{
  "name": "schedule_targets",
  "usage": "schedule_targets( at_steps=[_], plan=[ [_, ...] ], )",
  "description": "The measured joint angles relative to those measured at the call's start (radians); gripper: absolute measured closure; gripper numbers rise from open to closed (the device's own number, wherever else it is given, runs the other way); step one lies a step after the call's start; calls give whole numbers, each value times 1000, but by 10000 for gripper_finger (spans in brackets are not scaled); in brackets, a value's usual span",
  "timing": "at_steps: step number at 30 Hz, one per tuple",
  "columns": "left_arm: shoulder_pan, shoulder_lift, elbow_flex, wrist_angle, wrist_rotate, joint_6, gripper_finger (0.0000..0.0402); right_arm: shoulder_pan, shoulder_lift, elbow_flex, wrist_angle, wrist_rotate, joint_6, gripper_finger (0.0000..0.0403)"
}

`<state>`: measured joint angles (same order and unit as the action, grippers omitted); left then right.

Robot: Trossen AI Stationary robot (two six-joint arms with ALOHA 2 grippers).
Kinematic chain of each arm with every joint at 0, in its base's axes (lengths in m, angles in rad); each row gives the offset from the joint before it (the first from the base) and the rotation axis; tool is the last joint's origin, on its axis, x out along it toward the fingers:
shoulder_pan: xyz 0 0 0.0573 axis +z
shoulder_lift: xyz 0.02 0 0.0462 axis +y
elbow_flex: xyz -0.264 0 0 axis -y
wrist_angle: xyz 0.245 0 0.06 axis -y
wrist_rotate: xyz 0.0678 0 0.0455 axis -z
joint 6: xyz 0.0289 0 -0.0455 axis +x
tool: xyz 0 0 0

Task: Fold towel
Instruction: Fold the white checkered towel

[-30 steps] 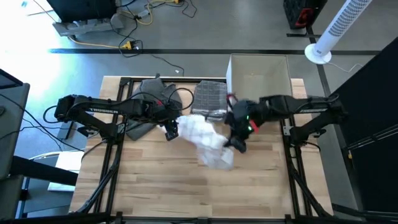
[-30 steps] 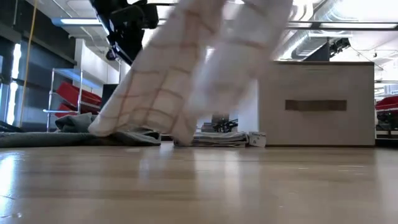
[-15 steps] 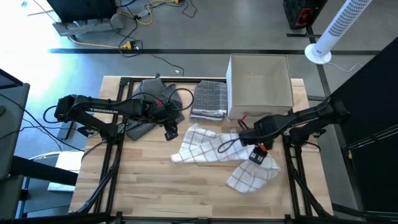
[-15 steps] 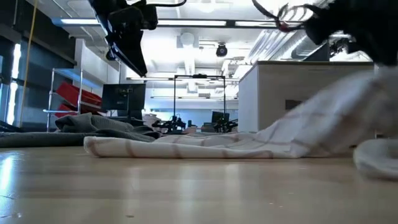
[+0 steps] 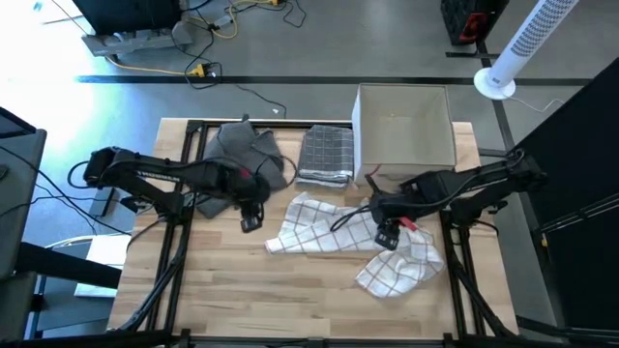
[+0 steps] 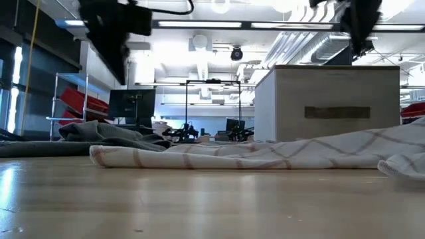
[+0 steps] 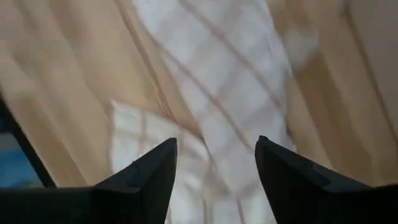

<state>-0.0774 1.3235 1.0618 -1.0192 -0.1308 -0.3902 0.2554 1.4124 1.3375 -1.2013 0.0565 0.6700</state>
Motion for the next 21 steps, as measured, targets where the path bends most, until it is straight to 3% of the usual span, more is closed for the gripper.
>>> schedule_targets(
  at_steps=[5,13,21],
  plan=[
    [-118,-34,0,-112,-32,-155,316,-12,6,4,282,52,-187,204],
    [-265,-165,0,-110,-41,-330,351,-132,75,5,528,-21,-441,204],
    [-385,-238,0,-110,-103,-566,371,-202,295,5,886,-216,-640,204]
  ],
)
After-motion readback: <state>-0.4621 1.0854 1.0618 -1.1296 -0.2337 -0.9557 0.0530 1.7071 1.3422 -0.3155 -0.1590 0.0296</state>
